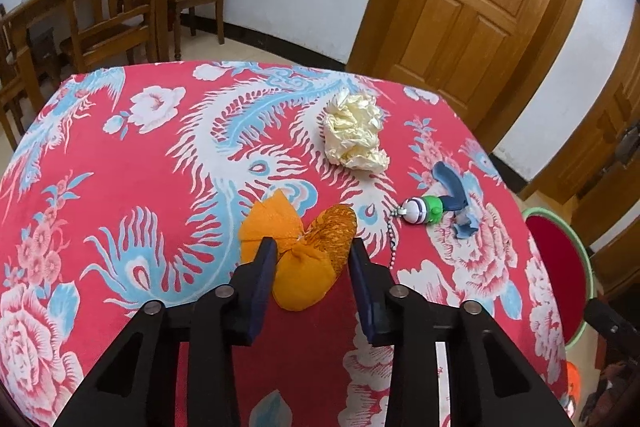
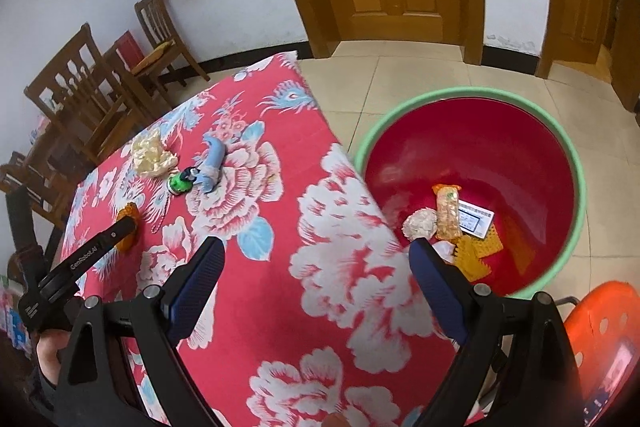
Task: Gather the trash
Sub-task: 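Close the left tool on the orange cloth bundle, then close the right tool on the blue plastic piece while the left tool holds the orange bundle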
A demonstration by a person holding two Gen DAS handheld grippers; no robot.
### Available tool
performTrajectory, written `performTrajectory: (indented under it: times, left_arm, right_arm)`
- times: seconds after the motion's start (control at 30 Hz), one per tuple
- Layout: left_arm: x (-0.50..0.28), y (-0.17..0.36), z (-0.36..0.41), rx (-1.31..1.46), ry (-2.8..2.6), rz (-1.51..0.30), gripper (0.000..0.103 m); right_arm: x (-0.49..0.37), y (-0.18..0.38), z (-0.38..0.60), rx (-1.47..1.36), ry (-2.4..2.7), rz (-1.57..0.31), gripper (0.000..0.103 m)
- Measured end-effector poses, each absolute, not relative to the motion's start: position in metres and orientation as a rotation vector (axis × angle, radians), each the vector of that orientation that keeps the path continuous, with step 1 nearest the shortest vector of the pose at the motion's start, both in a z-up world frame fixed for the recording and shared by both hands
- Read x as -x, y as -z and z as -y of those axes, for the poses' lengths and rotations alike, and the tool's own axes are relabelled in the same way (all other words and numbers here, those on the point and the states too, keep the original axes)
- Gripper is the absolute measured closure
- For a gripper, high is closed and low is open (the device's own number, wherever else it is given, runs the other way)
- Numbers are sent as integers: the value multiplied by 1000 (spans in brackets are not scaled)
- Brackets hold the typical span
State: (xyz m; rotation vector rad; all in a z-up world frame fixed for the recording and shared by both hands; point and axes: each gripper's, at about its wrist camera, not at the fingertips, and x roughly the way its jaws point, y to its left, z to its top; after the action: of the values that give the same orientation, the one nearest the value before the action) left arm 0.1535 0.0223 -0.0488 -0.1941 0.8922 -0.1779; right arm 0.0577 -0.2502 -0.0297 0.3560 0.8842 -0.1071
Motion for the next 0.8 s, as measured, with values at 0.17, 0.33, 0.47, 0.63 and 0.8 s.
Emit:
performTrajectory:
  times: [0.17,0.33,0.47,0.63,0.8]
  left_arm:
    - [-151,44,-29,234,208,-863,80]
    - [-151,45,-33,264,226,-858,81]
    - [-152,45,-42,308,230,-847,81]
    - [-153,44,-53,350,217,-830,82]
    - [-155,47,-54,357,212,-837,82]
  right_arm:
    - [-74,28,235,-320,84,-905,10]
    - [-91,28,221,-283,72,-915,12]
    - [-109,33,207,-256,47,-933,16]
    - [-135,40,191,-217,12,-947,28]
    - [-155,48,178,-200,-18,-960,36]
